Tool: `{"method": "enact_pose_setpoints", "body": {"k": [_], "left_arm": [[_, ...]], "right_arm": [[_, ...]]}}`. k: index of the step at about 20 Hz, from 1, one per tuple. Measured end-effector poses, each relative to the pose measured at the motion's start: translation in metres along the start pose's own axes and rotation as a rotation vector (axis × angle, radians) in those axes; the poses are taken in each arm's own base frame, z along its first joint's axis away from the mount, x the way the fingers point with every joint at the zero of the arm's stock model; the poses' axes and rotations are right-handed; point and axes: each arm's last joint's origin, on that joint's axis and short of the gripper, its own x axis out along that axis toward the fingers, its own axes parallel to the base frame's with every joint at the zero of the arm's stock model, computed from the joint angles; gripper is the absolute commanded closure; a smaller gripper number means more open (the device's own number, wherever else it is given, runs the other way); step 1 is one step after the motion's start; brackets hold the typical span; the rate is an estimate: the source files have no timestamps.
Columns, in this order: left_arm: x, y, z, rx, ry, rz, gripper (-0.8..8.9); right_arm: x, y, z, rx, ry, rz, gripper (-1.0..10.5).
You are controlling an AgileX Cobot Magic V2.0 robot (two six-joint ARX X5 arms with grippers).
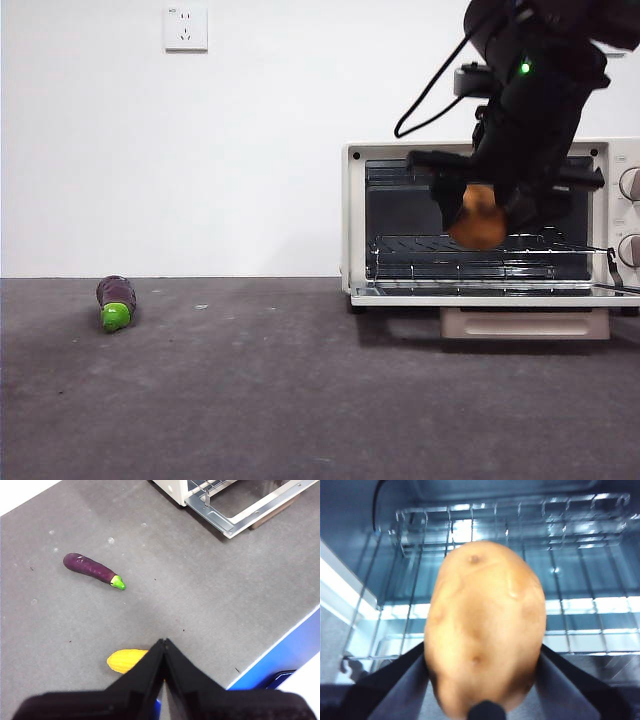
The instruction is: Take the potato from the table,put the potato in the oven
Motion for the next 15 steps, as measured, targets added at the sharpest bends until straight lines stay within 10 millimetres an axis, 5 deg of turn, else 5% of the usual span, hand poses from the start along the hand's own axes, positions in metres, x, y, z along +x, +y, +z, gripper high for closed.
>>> {"method": "enact_pose_setpoints", "body": {"k": [15], "left_arm": [[0.009,-0.003,0.006,0.015,0.037,0.007,8.18]], "right_arm": [[0.012,-0.016,0.014,0.063,-0.099,-0.027,7.8]]}}
